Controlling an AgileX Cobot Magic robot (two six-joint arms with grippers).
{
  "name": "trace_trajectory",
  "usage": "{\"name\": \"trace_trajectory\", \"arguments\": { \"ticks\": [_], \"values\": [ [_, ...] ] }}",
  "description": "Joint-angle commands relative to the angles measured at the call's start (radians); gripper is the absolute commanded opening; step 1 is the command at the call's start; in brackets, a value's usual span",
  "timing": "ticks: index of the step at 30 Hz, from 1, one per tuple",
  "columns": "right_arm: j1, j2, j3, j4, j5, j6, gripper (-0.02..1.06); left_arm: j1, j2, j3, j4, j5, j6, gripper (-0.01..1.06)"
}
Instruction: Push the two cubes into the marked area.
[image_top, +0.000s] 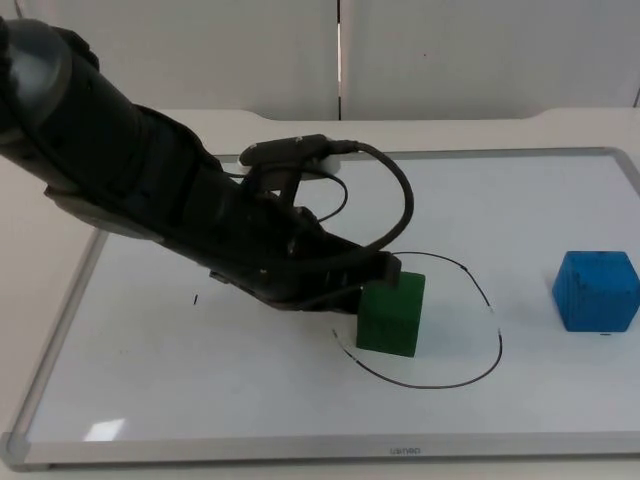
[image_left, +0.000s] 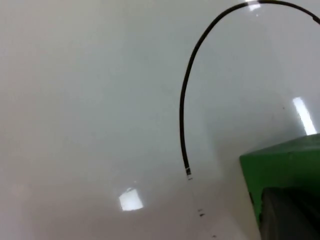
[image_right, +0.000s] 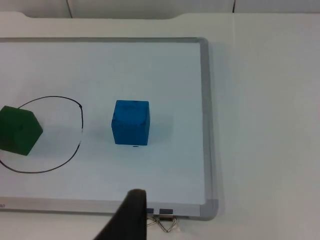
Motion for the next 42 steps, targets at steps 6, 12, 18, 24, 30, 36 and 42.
{"name": "trace_trajectory", "arguments": {
  "ticks": [6,12,18,24,30,36,42],
  "values": [
    [-0.004,-0.004,0.000,0.000,-0.007,0.002,1.05,0.045,-0.058,-0.008,0.040,-0.016,-0.036,0.01],
    [-0.004,-0.004,0.000,0.000,-0.007,0.002,1.05,0.101,-0.244,-0.008,0.163,-0.018,-0.113,0.01],
    [-0.004,-0.004,0.000,0.000,-0.007,0.002,1.05,0.112,-0.461,-0.008,0.269,-0.016,-0.171,0.00],
    [-0.004,-0.004,0.000,0.000,-0.007,0.002,1.05,0.112,-0.643,-0.002,0.305,-0.014,-0.177,0.00],
    [-0.004,-0.004,0.000,0.000,-0.007,0.002,1.05,0.112,-0.758,-0.002,0.366,-0.014,-0.207,0.00],
    [-0.004,-0.004,0.000,0.000,-0.007,0.002,1.05,0.112,-0.833,-0.002,0.494,-0.003,-0.296,0.00],
    [-0.004,-0.004,0.000,0.000,-0.007,0.002,1.05,0.112,-0.904,-0.002,0.622,0.065,-0.410,0.00]
  ]
}}
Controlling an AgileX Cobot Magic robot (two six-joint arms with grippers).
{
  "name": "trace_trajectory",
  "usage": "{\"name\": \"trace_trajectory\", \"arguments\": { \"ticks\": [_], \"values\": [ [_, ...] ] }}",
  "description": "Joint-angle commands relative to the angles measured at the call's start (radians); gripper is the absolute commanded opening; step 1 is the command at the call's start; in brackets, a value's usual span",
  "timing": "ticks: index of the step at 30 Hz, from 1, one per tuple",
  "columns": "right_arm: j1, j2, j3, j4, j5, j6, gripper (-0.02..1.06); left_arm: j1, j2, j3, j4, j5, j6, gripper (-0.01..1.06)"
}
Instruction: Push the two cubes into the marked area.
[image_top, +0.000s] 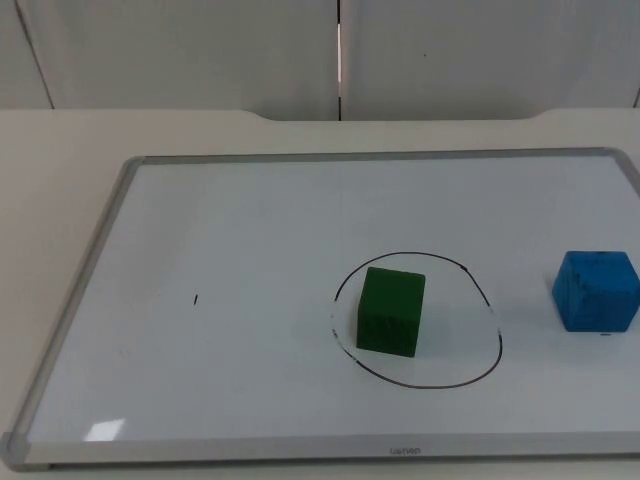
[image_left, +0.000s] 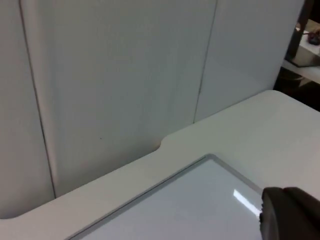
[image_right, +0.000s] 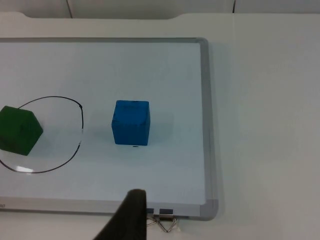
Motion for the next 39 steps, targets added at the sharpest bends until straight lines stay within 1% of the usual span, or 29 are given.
{"name": "trace_trajectory", "arguments": {
  "ticks": [1,5,7,10,12,14,17,20,22,23,25,26,29,30,32,33,34,36,37,39],
  "values": [
    [-0.004,-0.004,0.000,0.000,-0.007,0.004,1.05,0.002,-0.034,0.001,0.061,0.025,-0.055,0.00],
    [-0.004,-0.004,0.000,0.000,-0.007,0.004,1.05,0.002,-0.086,0.013,0.166,0.032,-0.158,0.00],
    [-0.004,-0.004,0.000,0.000,-0.007,0.004,1.05,0.002,-0.101,0.031,0.177,0.032,-0.168,0.00],
    [-0.004,-0.004,0.000,0.000,-0.007,0.004,1.05,0.002,-0.179,0.110,0.177,0.032,-0.197,0.00],
    [-0.004,-0.004,0.000,0.000,-0.007,0.004,1.05,0.002,-0.193,0.118,0.177,0.032,-0.200,0.00],
    [-0.004,-0.004,0.000,0.000,-0.007,0.004,1.05,0.002,-0.260,0.179,0.177,0.036,-0.201,0.00],
    [-0.004,-0.004,0.000,0.000,-0.007,0.004,1.05,0.002,-0.321,0.214,0.182,0.056,-0.205,0.00],
    [-0.004,-0.004,0.000,0.000,-0.007,0.004,1.05,0.002,-0.408,0.225,0.304,0.124,-0.283,0.00],
    [-0.004,-0.004,0.000,0.006,-0.005,0.004,1.05,0.002,-0.473,0.225,0.424,0.153,-0.393,0.00],
    [-0.004,-0.004,0.000,0.006,-0.005,0.004,1.05,0.002,-0.473,0.225,0.424,0.153,-0.393,0.00],
    [-0.004,-0.004,0.000,0.006,-0.005,0.004,1.05,0.002,-0.530,0.225,0.524,0.179,-0.520,0.00],
    [-0.004,-0.004,0.000,0.006,-0.005,0.004,1.05,0.002,-0.547,0.225,0.547,0.190,-0.547,0.00],
    [-0.004,-0.004,0.000,0.006,-0.005,0.004,1.05,0.002,-0.635,0.225,0.676,0.259,-0.668,0.00],
    [-0.004,-0.004,0.000,0.006,-0.005,0.004,1.05,0.002,-0.635,0.225,0.676,0.259,-0.668,0.00],
    [-0.004,-0.004,0.000,0.006,-0.005,0.004,1.05,0.002,-0.687,0.225,0.745,0.296,-0.762,0.00],
    [-0.004,-0.004,0.000,0.006,-0.005,0.004,1.05,0.002,-0.707,0.225,0.760,0.317,-0.780,0.00],
    [-0.004,-0.004,0.000,0.006,-0.005,0.004,1.05,0.002,-0.737,0.225,0.789,0.363,-0.795,0.00],
    [-0.004,-0.004,0.000,0.006,-0.005,0.004,1.05,0.002,-0.746,0.225,0.801,0.379,-0.804,0.00],
    [-0.004,-0.004,0.000,0.006,-0.005,0.004,1.05,0.002,-0.770,0.227,0.834,0.422,-0.837,0.00],
    [-0.004,-0.004,0.000,0.006,-0.005,0.004,1.05,0.002,-0.806,0.227,0.890,0.498,-0.866,0.00]
  ]
}}
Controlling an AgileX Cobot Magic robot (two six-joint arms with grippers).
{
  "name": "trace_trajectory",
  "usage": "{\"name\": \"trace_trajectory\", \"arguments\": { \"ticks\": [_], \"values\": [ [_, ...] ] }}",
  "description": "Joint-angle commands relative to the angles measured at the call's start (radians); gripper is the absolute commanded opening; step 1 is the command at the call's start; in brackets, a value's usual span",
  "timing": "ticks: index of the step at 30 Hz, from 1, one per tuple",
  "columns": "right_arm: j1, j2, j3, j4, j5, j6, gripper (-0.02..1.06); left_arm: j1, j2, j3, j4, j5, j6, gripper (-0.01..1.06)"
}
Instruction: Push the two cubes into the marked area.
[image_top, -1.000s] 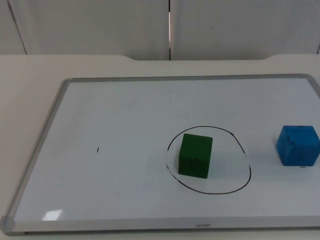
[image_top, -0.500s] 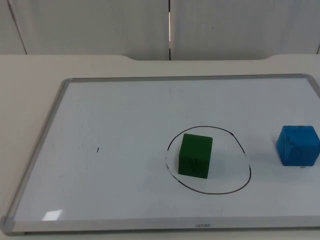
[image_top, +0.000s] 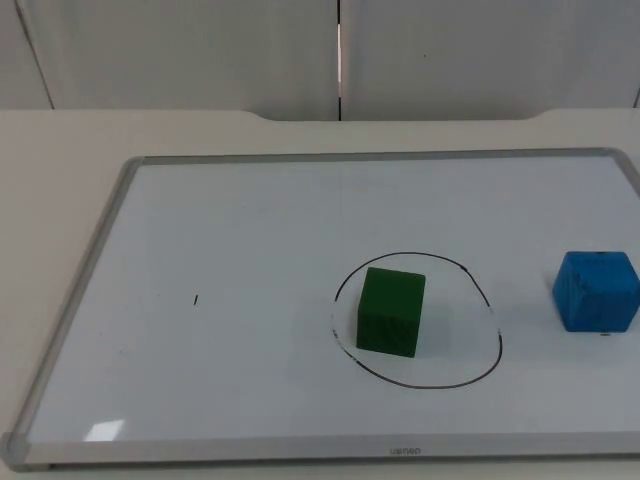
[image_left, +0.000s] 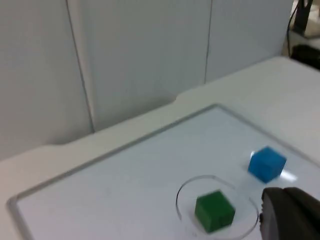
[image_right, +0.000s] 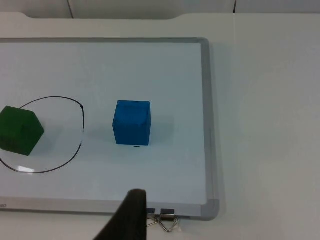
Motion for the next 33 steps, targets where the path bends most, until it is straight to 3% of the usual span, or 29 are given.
{"name": "trace_trajectory", "arguments": {
  "ticks": [1,6,22,29,33],
  "values": [
    [-0.004,-0.004,0.000,-0.001,-0.005,0.002,1.05,0.002,-0.056,0.006,0.092,0.119,-0.061,0.00],
    [-0.004,-0.004,0.000,-0.001,-0.005,0.002,1.05,0.002,-0.143,0.019,0.165,0.205,-0.121,0.00],
    [-0.004,-0.004,0.000,0.016,-0.009,0.002,1.05,0.002,-0.410,0.209,0.220,0.259,-0.156,0.00],
    [-0.004,0.175,-0.026,0.064,-0.025,0.002,1.05,0.002,-0.410,0.247,0.218,0.282,-0.165,0.00],
    [-0.004,0.316,-0.059,0.066,-0.090,-0.003,1.04,0.002,-0.410,0.247,0.218,0.296,-0.165,0.00]
  ]
}}
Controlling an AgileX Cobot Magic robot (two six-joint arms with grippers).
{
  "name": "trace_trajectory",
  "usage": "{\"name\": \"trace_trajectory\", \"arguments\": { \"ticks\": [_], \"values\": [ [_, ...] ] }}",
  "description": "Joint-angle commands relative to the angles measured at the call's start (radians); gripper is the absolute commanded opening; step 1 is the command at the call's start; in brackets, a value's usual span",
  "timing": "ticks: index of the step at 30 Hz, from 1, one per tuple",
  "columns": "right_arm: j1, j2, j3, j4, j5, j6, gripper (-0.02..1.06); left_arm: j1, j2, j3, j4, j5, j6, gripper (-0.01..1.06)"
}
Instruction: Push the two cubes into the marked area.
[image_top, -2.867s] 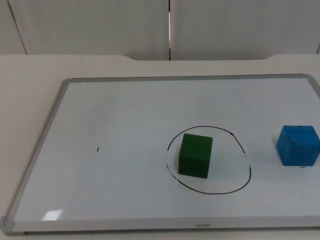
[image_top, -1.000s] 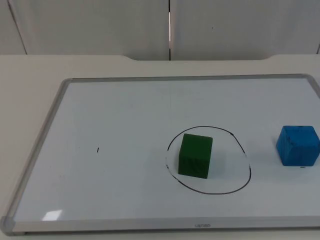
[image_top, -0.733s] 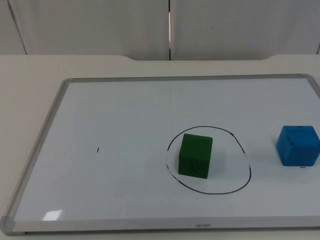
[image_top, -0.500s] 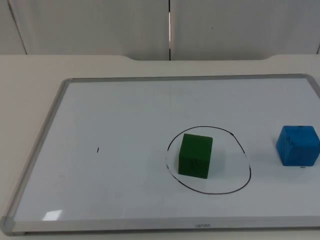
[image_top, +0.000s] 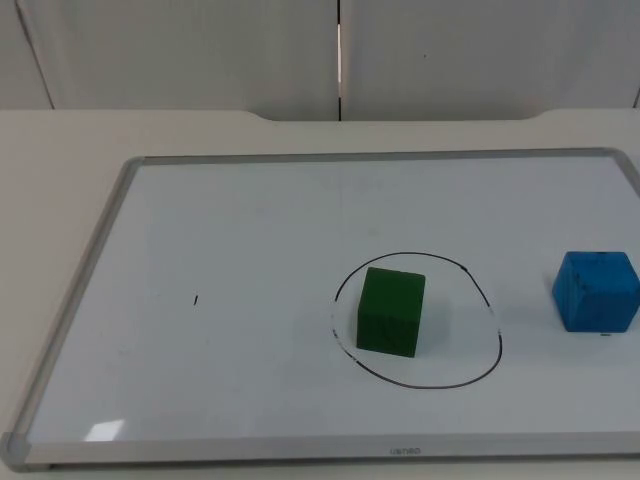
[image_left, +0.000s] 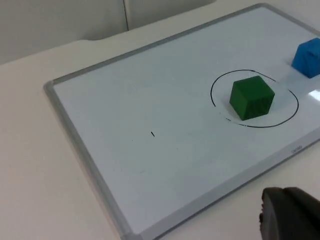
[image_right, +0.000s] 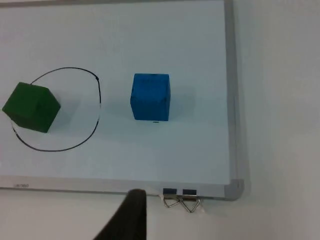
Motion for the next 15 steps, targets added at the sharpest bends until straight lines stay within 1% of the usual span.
{"name": "trace_trajectory", "arguments": {
  "ticks": [1,2,3,4,6,9,10,11,12,14,15],
  "values": [
    [-0.004,0.063,-0.018,0.005,-0.047,-0.001,1.04,0.002,-0.005,0.004,0.007,0.010,-0.007,0.00],
    [-0.004,0.132,-0.035,0.011,-0.079,-0.001,1.03,0.002,-0.005,0.004,0.012,0.027,-0.007,0.00],
    [-0.004,0.132,-0.035,0.011,-0.079,-0.001,1.03,0.002,-0.005,0.004,0.012,0.027,-0.007,0.00],
    [-0.004,0.186,-0.049,0.014,-0.093,-0.001,1.02,0.002,-0.005,0.004,0.012,0.030,-0.007,0.00],
    [-0.004,0.261,-0.075,0.014,-0.099,-0.001,1.00,0.002,-0.005,0.004,0.012,0.039,-0.007,0.00],
    [-0.004,0.428,-0.126,0.016,-0.103,-0.001,0.93,0.002,-0.005,0.006,0.021,0.037,-0.007,0.00],
    [-0.004,0.428,-0.126,0.016,-0.103,-0.001,0.93,0.002,-0.005,0.006,0.021,0.037,-0.007,0.00],
    [-0.004,0.472,-0.140,0.016,-0.108,-0.001,0.90,0.002,-0.005,0.006,0.026,0.037,-0.007,0.00],
    [-0.004,0.523,-0.156,0.016,-0.116,-0.001,0.84,0.002,-0.005,0.006,0.037,0.037,-0.007,0.00],
    [-0.004,0.615,-0.185,0.016,-0.145,-0.001,0.71,0.002,-0.005,0.006,0.058,0.037,-0.007,0.00],
    [-0.004,0.663,-0.196,0.016,-0.161,-0.001,0.63,0.002,-0.005,0.006,0.068,0.037,-0.007,0.00]
  ]
}}
